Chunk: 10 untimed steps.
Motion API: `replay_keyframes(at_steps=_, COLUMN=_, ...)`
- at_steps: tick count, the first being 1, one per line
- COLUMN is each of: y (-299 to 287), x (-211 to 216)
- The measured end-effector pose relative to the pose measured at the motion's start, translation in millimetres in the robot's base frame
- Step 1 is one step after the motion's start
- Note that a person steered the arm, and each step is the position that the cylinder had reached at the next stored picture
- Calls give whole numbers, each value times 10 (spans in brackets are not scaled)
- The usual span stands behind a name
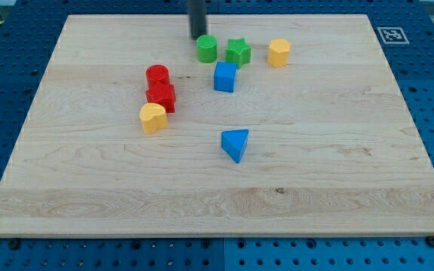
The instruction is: Slide the yellow hexagon towards down
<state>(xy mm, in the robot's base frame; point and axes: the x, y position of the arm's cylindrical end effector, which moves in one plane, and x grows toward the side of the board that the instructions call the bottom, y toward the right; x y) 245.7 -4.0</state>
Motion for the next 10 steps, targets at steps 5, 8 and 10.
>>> replay_keyframes(at_steps=5, y=1146, x=334)
replay_keyframes(at_steps=8, y=1107, x=1002)
replay_keyframes(at_steps=10, y=1069, x=1498)
